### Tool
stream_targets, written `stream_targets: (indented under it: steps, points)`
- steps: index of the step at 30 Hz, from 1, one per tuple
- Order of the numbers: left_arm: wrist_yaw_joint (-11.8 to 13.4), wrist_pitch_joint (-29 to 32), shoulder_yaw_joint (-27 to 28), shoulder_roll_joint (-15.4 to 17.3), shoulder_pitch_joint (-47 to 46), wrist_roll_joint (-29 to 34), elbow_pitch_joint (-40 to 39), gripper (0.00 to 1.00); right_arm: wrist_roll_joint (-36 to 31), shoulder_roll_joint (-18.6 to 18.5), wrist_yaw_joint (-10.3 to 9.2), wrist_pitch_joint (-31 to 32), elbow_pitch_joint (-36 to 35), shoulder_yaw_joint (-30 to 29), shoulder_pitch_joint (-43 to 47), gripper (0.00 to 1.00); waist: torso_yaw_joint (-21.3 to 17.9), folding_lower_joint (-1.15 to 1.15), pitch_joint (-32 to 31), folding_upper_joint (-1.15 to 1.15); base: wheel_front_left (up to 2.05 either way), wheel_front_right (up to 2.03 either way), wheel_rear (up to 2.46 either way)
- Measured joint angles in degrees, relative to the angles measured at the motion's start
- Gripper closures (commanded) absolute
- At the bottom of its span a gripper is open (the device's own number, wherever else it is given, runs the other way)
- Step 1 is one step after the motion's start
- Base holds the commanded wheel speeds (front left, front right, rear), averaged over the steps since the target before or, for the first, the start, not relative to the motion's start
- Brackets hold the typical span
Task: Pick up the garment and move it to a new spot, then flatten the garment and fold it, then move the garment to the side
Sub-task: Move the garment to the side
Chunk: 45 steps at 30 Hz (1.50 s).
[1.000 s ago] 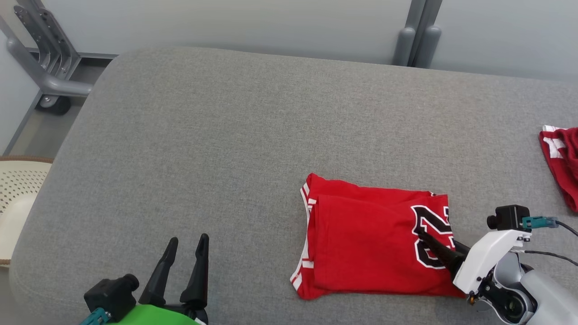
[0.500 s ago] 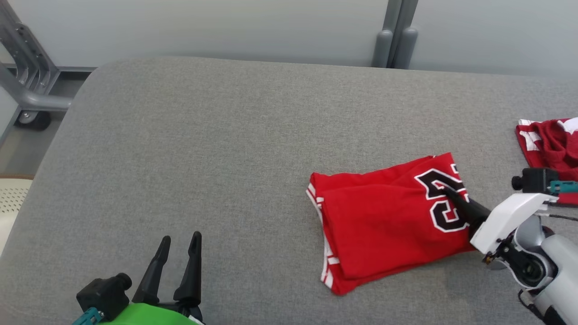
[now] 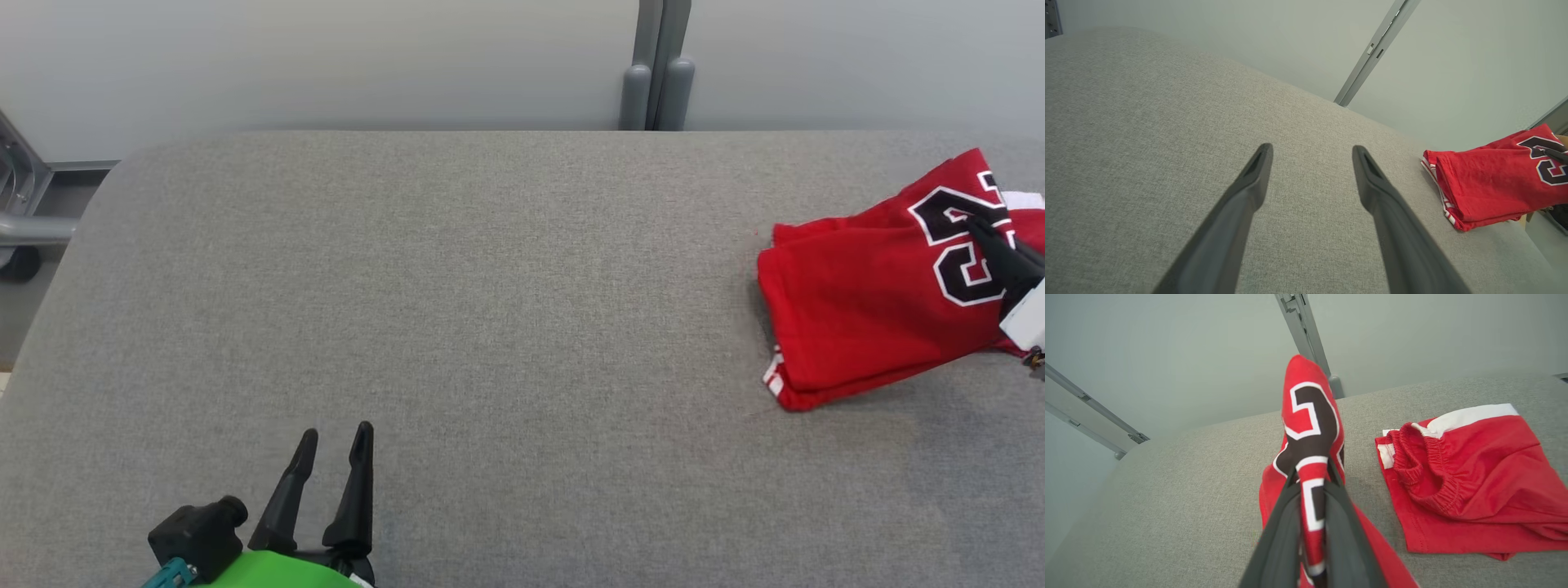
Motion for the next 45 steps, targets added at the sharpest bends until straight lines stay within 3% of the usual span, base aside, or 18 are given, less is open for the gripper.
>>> stream_targets:
  steps: [11, 29, 45]
  points:
    - [0.00, 0.08, -0.90, -0.15, -0.01, 0.01, 0.05, 0.00, -2.47, -5.02, -3.93, 3.28, -0.12, -1.22, -3.99, 1.00, 0.66, 0.00, 0.74, 0.00, 0.00, 0.00, 0.00]
    - [0.00, 0.67, -0.09, 1.09, -0.21, 1.11, -0.88, 0.00, -5.83, -8.34, -6.08, 9.12, 0.56, 0.31, -9.66, 1.00, 2.41, 0.00, 5.22, 0.00, 0.00, 0.00, 0.00]
    - [0.10, 3.18, 0.44, 3.39, -0.82, 2.40, -2.85, 0.00, -9.06, -10.84, -9.03, 7.31, 5.77, -1.25, -11.90, 1.00, 1.90, 0.00, 8.66, 0.00, 0.00, 0.00, 0.00]
